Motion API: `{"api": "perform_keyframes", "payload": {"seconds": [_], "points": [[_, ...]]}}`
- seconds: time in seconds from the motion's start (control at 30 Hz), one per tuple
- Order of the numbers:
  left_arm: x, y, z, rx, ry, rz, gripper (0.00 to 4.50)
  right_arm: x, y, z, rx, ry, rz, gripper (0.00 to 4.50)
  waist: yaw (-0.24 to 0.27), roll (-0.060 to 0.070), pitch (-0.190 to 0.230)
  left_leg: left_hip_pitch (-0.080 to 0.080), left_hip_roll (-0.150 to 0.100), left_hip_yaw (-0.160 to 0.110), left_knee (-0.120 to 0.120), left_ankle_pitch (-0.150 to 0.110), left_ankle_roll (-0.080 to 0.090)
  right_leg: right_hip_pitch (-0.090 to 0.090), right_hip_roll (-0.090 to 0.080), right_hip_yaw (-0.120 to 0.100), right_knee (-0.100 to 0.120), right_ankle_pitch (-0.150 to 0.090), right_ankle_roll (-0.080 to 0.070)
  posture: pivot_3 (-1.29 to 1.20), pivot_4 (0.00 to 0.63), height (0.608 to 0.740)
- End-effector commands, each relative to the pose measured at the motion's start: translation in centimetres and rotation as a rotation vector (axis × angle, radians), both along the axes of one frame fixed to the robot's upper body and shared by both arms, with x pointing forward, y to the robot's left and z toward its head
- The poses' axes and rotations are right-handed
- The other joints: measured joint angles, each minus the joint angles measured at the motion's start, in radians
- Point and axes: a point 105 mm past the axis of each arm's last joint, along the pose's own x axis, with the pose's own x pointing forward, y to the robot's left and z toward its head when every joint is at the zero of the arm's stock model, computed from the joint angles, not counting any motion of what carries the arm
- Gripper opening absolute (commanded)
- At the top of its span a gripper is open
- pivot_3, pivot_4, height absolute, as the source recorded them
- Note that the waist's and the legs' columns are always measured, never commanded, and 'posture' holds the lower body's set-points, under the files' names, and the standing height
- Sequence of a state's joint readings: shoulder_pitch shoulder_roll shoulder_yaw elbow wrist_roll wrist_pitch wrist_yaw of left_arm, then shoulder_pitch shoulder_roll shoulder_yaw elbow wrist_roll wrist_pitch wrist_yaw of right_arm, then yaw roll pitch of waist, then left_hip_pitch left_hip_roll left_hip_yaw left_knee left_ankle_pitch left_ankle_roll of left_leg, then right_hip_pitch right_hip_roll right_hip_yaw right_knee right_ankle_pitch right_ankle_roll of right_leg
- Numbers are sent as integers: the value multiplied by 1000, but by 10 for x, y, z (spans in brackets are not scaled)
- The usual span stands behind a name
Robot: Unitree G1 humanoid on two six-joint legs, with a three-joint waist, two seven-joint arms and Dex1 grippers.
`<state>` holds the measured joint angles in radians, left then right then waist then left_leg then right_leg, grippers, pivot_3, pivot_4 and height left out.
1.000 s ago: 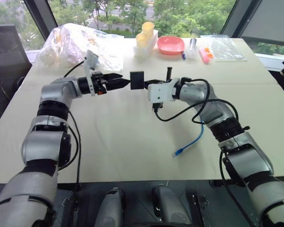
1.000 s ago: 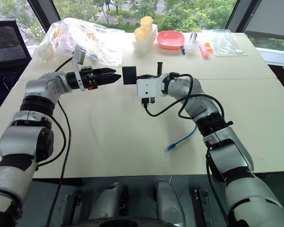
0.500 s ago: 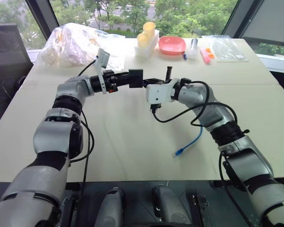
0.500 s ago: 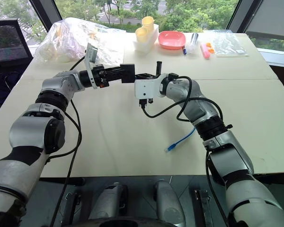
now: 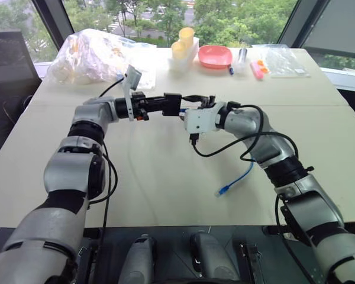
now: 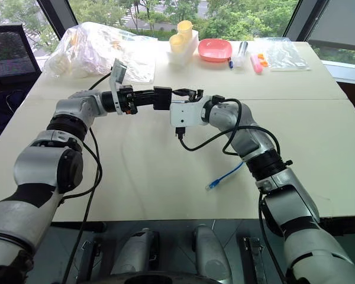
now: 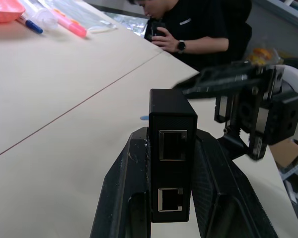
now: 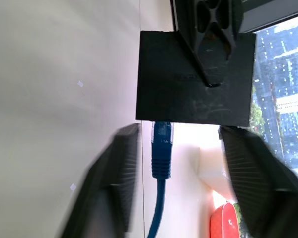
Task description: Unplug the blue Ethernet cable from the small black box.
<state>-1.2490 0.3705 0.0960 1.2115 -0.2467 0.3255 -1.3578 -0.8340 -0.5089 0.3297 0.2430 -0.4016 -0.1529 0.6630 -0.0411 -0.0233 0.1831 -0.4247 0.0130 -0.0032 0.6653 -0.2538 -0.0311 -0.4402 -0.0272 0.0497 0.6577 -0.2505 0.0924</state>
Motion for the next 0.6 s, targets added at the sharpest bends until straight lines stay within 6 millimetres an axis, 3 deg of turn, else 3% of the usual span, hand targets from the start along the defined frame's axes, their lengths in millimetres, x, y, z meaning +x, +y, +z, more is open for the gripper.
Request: {"api": "perform_keyframes", "payload": {"seconds": [0.03,0.13,0.2,0.27,0.47,0.6], "points": [[-13,9,15,-15,-36,-111,478,-7,-42,44,370,160,-78,4340,1,0,0,0,0,0,0,0,0,0,0,0,0,0,0,0,150,735],[-26,7,28,-16,-71,-224,478,-33,-49,63,663,473,32,4340,1,0,0,0,0,-1,0,0,0,0,0,0,0,0,0,0,150,735],[-34,3,44,-35,-118,-284,478,-63,-47,65,708,726,161,4340,3,0,0,0,1,-3,0,0,0,0,0,-1,2,0,0,0,150,735],[-39,0,52,-47,-143,-310,478,-79,-48,62,678,850,195,4340,6,0,0,1,3,-5,0,0,0,0,-1,-1,5,0,0,0,150,735],[-44,-8,67,-81,-165,-350,478,-78,-49,63,726,933,195,4340,-4,0,0,8,1,-2,0,0,1,5,0,1,4,0,0,0,150,735],[-48,-13,74,-101,-178,-378,478,-67,-46,61,742,913,172,4340,-3,0,0,9,1,-1,1,1,2,5,1,1,5,0,0,0,150,735]]}}
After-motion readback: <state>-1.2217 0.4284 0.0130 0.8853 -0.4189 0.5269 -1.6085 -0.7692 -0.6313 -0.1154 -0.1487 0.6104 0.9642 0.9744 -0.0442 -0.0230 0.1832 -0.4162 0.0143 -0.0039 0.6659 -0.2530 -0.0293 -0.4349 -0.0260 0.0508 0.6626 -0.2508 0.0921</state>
